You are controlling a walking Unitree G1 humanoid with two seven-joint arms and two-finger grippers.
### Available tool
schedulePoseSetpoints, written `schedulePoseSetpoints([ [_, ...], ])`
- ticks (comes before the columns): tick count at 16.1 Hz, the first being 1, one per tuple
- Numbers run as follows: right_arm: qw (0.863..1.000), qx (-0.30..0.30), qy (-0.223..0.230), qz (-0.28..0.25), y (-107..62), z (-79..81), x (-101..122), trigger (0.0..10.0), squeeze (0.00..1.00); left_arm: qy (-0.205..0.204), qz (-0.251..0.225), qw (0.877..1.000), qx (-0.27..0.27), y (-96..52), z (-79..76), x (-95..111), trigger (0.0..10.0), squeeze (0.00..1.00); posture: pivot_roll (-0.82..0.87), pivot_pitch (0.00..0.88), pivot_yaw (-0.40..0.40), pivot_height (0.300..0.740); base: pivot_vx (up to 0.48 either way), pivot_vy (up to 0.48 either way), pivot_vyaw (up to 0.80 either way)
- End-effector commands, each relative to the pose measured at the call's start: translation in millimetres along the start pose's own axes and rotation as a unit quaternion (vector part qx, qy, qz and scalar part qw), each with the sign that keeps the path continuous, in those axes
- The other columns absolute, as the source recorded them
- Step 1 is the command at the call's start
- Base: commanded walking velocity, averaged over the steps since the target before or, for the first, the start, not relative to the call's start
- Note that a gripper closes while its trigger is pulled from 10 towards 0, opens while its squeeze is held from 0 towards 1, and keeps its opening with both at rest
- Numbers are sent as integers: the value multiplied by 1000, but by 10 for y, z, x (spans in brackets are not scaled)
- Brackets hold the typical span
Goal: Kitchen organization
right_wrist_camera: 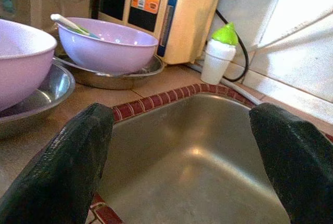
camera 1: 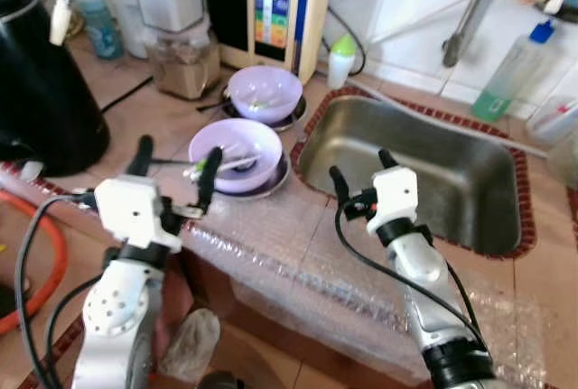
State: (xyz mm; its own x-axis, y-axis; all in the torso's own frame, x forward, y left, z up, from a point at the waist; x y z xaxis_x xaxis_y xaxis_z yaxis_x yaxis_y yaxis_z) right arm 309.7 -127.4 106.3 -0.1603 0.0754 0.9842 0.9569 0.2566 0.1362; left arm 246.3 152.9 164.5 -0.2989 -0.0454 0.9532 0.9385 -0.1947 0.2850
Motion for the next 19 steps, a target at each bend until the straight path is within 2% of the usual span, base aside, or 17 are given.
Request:
schedulePoseSetpoints([
  [1,1000,-13,3,4,-22,-58,-27,10000,0,-9,8,1000,-14,1,-41,-35,10000,0,98,0,-38,740,0,0,0],
  [4,1000,-10,15,15,-42,-40,-68,10000,0,-34,21,998,-47,-39,-97,-121,10000,0,96,0,-36,740,0,0,0],
  [6,996,40,85,1,-48,117,8,10000,0,-79,40,996,-33,-39,-66,-222,10000,0,77,0,-30,740,0,0,0],
  [10,994,61,85,10,-71,156,-3,10000,0,-114,44,992,-23,-7,-46,-275,10000,0,65,0,-37,740,0,0,0],
  [13,991,89,95,12,-93,183,24,10000,0,-126,43,991,-5,26,-16,-296,10000,0,56,0,-45,740,0,0,0],
  [15,987,122,109,5,-93,262,84,10000,0,-134,49,990,2,28,-5,-323,10000,0,55,0,-45,740,0,0,0],
  [16,980,160,121,-4,-100,344,171,10000,0,-143,60,988,13,42,22,-370,10000,0,52,0,-43,740,0,0,0],
  [17,977,171,124,-6,-100,360,198,10000,0,-151,63,986,20,52,38,-390,7922,0,52,0,-43,740,0,0,0],
  [18,977,178,120,-6,-103,363,209,10000,0,-157,68,985,22,50,43,-409,2431,0,50,0,-39,740,0,0,0],
  [19,977,179,115,-6,-107,358,213,10000,0,-156,71,985,21,46,41,-418,980,0,48,0,-36,740,0,0,0],
])
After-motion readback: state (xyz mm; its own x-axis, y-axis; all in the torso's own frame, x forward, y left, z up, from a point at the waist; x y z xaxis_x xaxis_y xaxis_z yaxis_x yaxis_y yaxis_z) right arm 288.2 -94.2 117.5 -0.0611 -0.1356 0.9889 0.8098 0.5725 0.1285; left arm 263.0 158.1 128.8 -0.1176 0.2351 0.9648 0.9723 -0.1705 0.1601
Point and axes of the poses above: a point about 5 cm out from each wrist's last joint towards the gripper, its own y axis pointing out of the wrist towards the gripper, its own x axis along the axis of the wrist's last joint, z = x × y, the point moved 2 cm from there along y, pointing out of the wrist towards the gripper, and after that the axes turned 4 degrees about y, right-handed, at the moved point
